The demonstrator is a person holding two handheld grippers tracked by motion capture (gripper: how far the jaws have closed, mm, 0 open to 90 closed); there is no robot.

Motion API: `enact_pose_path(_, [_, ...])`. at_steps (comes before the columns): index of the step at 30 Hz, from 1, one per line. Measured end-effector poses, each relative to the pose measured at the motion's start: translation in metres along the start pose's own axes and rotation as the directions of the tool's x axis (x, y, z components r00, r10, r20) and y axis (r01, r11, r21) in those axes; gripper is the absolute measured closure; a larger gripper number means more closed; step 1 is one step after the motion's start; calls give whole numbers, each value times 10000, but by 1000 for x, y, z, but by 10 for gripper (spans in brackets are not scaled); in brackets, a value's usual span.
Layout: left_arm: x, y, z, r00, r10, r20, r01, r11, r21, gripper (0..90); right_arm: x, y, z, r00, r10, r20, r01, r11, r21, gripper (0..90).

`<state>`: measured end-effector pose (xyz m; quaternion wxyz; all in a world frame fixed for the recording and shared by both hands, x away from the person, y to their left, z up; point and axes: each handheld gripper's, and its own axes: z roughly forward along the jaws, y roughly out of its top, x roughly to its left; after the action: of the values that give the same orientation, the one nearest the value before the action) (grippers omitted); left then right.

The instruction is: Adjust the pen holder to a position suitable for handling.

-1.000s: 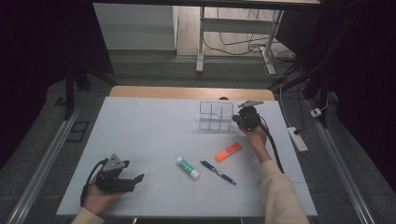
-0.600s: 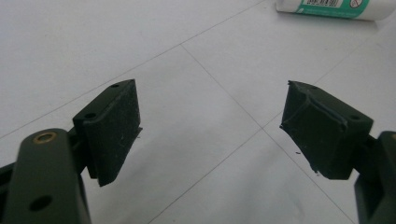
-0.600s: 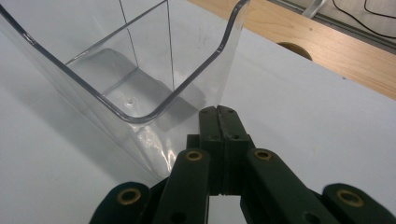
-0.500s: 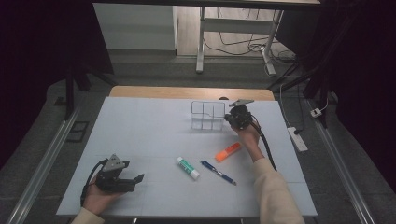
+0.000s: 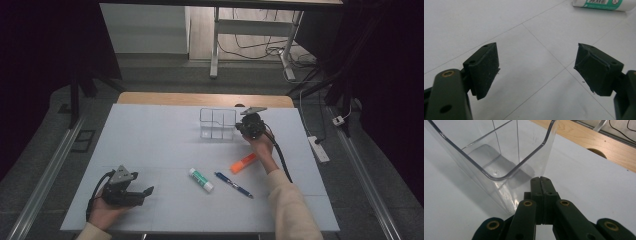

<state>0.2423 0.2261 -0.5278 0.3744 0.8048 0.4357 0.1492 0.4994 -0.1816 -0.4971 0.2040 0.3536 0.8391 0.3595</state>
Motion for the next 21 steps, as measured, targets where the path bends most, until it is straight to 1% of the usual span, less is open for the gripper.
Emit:
enact_pose_path(4, [0, 0, 0, 10000, 6, -32, -6, 10000, 14, 194, 3, 2, 1, 9999, -140, -6, 140, 9999, 86, 893])
enact_pose_path(8, [1, -1, -1, 10000, -18, -75, 17, 10000, -29, 194, 2, 2, -4, 9998, -209, 75, 209, 9998, 55, 893])
enact_pose_path(9, [1, -1, -1, 10000, -28, -83, 28, 10000, -36, 193, 2, 2, -7, 9998, -191, 88, 191, 9998, 67, 894])
enact_pose_path(13, [2, -2, -1, 10000, -9, -94, 9, 10000, -30, 193, -2, -4, -18, 9998, -198, 94, 199, 9997, -163, 894])
enact_pose_path(18, [2, -1, -1, 10000, -5, -86, 5, 10000, -5, 194, -1, -15, -36, 9995, -312, -84, 308, 9988, -373, 893])
enact_pose_path(19, [2, -1, 0, 10000, -19, -77, 19, 10000, -13, 193, 0, -20, -43, 9994, -288, -205, 277, 9985, -482, 893])
enact_pose_path(21, [2, -1, 0, 10000, -31, -88, 31, 10000, -25, 193, 1, -21, -46, 9992, -334, -230, 322, 9982, -499, 893])
